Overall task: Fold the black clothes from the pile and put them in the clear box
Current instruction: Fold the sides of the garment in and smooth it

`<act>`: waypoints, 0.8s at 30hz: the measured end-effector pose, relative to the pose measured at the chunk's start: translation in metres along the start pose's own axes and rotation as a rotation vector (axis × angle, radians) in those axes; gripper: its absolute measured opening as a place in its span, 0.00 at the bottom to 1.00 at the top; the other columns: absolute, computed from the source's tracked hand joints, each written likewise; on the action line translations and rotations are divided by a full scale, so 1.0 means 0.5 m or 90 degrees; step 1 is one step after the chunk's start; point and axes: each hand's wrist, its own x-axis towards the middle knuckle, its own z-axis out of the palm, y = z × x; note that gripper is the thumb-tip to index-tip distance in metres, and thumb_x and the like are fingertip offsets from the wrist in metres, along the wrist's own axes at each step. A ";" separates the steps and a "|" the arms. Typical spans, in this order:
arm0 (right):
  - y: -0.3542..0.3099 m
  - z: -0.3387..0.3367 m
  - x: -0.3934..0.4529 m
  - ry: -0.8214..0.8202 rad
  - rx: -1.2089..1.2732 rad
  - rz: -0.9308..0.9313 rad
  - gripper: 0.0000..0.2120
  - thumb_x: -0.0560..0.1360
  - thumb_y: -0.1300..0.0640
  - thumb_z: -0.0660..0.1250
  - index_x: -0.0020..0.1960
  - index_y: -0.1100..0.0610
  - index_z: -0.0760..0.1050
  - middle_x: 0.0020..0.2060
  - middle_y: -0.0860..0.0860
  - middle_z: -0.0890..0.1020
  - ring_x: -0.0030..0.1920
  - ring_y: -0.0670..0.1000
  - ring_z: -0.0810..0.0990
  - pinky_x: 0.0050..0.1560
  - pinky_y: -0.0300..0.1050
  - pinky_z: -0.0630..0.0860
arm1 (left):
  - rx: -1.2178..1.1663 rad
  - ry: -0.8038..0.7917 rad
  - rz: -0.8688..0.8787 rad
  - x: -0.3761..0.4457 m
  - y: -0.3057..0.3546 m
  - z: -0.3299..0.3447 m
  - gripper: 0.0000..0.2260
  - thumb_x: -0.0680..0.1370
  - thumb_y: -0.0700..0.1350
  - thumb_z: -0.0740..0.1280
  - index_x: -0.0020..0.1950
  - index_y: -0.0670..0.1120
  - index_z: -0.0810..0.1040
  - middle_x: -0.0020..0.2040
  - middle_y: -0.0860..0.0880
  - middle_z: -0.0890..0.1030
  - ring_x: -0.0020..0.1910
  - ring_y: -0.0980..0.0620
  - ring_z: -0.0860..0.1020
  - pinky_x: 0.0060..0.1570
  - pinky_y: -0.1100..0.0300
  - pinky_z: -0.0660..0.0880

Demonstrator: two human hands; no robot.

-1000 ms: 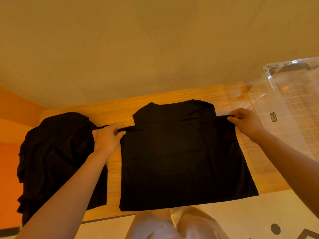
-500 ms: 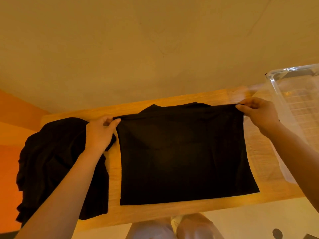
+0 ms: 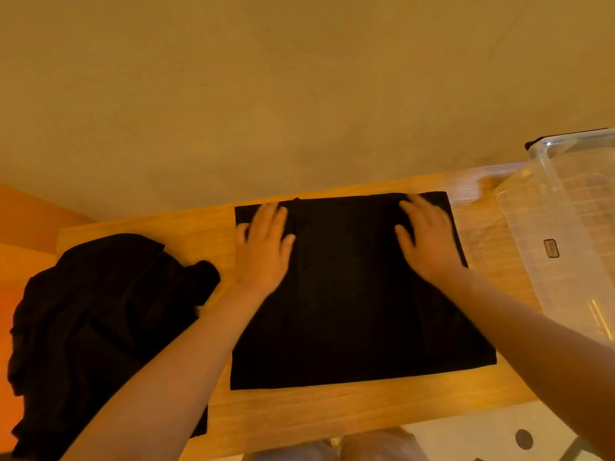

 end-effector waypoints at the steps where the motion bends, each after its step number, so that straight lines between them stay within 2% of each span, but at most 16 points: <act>1: -0.024 0.020 -0.008 -0.038 -0.033 -0.036 0.24 0.80 0.51 0.58 0.74 0.56 0.62 0.75 0.53 0.60 0.76 0.53 0.57 0.75 0.55 0.52 | 0.025 -0.037 0.051 -0.004 0.022 0.014 0.24 0.82 0.54 0.53 0.77 0.48 0.58 0.79 0.48 0.53 0.78 0.50 0.50 0.72 0.48 0.52; 4: -0.085 0.080 -0.009 -0.105 -0.103 -0.080 0.27 0.81 0.43 0.46 0.78 0.50 0.51 0.78 0.49 0.50 0.77 0.50 0.47 0.76 0.52 0.41 | 0.067 -0.127 0.077 0.011 0.061 0.052 0.26 0.82 0.58 0.47 0.79 0.51 0.49 0.79 0.50 0.44 0.77 0.52 0.41 0.74 0.50 0.43; 8: -0.063 0.100 0.022 -0.130 -0.150 -0.020 0.28 0.81 0.39 0.39 0.78 0.47 0.41 0.77 0.46 0.41 0.77 0.48 0.38 0.75 0.51 0.36 | 0.100 -0.149 0.053 0.040 0.017 0.060 0.28 0.81 0.62 0.41 0.78 0.53 0.41 0.79 0.51 0.39 0.76 0.53 0.36 0.75 0.49 0.39; 13: 0.065 0.052 0.023 -0.121 -0.165 0.089 0.31 0.79 0.37 0.36 0.78 0.48 0.38 0.77 0.46 0.40 0.76 0.47 0.35 0.76 0.51 0.36 | 0.100 -0.144 -0.053 0.033 -0.103 0.035 0.28 0.80 0.63 0.39 0.77 0.54 0.38 0.79 0.51 0.40 0.76 0.53 0.35 0.75 0.49 0.37; 17: 0.098 0.034 0.010 -0.118 -0.160 0.130 0.35 0.77 0.37 0.32 0.78 0.54 0.39 0.78 0.50 0.41 0.76 0.47 0.35 0.75 0.51 0.36 | 0.115 -0.111 -0.093 0.016 -0.116 0.031 0.29 0.80 0.61 0.38 0.78 0.52 0.41 0.79 0.50 0.42 0.77 0.51 0.36 0.74 0.46 0.38; 20: 0.041 0.038 -0.004 -0.090 -0.175 0.059 0.32 0.80 0.40 0.36 0.78 0.56 0.41 0.78 0.51 0.43 0.77 0.49 0.38 0.76 0.51 0.36 | 0.111 -0.070 -0.088 0.012 -0.054 0.027 0.28 0.81 0.59 0.39 0.79 0.50 0.42 0.79 0.50 0.42 0.76 0.52 0.37 0.73 0.46 0.35; 24: -0.085 0.084 -0.053 -0.105 -0.141 -0.089 0.29 0.81 0.43 0.42 0.78 0.56 0.47 0.78 0.51 0.48 0.78 0.51 0.44 0.76 0.54 0.45 | 0.104 -0.051 0.047 -0.036 0.081 0.055 0.27 0.82 0.58 0.41 0.79 0.48 0.44 0.79 0.49 0.43 0.77 0.51 0.41 0.74 0.46 0.39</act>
